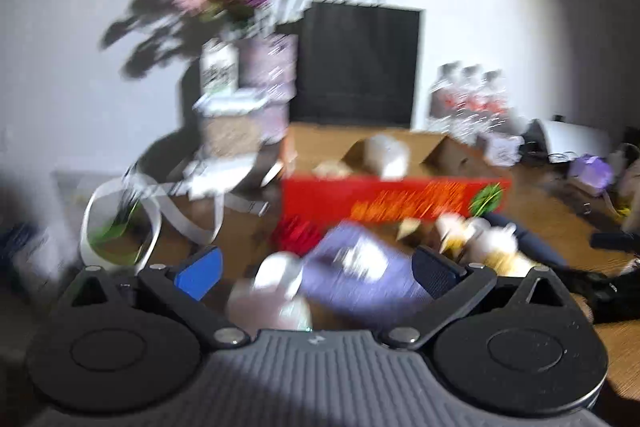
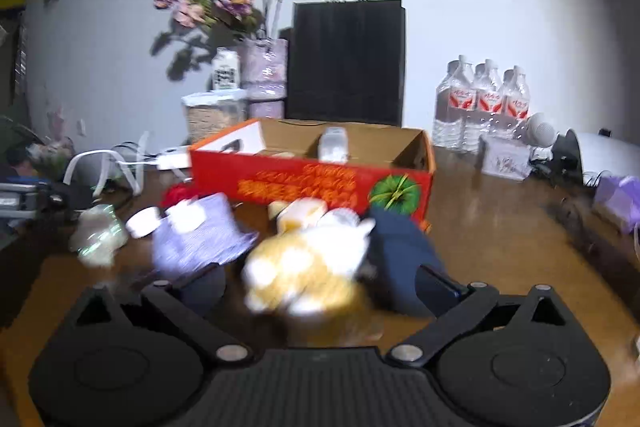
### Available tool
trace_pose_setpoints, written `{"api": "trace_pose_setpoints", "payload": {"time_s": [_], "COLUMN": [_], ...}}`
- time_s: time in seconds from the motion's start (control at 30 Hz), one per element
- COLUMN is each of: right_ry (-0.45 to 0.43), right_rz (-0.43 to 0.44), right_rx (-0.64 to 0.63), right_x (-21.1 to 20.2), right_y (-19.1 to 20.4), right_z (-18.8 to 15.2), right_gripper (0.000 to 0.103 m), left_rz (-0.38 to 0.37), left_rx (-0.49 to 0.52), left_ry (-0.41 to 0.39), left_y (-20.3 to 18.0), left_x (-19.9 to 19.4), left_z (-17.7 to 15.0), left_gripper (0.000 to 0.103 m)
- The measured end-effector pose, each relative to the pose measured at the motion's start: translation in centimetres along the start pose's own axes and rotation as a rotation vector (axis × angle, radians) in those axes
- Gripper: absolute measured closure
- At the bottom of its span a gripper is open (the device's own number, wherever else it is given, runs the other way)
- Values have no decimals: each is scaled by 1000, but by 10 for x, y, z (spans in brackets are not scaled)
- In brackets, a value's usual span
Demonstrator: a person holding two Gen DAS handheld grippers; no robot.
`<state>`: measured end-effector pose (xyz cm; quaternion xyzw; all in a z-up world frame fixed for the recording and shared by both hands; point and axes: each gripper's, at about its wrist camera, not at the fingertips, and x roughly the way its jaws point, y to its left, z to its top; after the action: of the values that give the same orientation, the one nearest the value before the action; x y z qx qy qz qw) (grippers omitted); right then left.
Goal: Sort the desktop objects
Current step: 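Withdraw both tools from the box back over the table, then grasp the clear plastic bag with the left tool while the right tool grasps the plush toy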
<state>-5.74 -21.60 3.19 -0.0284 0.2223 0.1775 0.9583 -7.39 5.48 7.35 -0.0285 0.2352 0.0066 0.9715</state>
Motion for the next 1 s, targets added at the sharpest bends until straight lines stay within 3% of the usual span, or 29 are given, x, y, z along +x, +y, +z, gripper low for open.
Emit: {"api": "trace_pose_setpoints", "payload": {"time_s": [0.13, 0.43, 0.53, 0.67, 0.77, 0.8, 0.87, 0.9, 0.93, 1.0], "right_ry": [-105, 3, 13, 58, 88, 102, 126, 129, 141, 168], "right_rz": [-1, -7, -4, 42, 68, 70, 69, 74, 81, 103], "right_rx": [-34, 4, -27, -89, -101, -104, -86, -76, -73, -78], "right_x": [-17, 5, 16, 35, 51, 56, 63, 64, 64, 59], "right_y": [9, 6, 6, 9, 10, 11, 9, 8, 7, 8], "right_z": [-25, -18, -16, -8, -8, -8, -7, -7, -7, -8], "right_gripper": [1, 4, 8, 14, 14, 14, 22, 36, 55, 55], "left_rz": [0, 3, 21, -14, -33, -43, -40, -41, -42, -45], "left_rx": [-69, -93, -109, -126, -102, -94, -90, -84, -81, -88], "left_ry": [67, 53, 106, 141, 199, 215, 209, 211, 210, 201], "left_y": [17, 33, 37, 43, 41, 40, 37, 36, 36, 36], "left_x": [7, 36, 53, 62, 70, 72, 70, 69, 68, 62], "left_z": [-22, -26, -25, -26, -28, -30, -33, -33, -33, -30], "left_gripper": [0, 0, 0, 17, 44, 48, 52, 54, 55, 57]}}
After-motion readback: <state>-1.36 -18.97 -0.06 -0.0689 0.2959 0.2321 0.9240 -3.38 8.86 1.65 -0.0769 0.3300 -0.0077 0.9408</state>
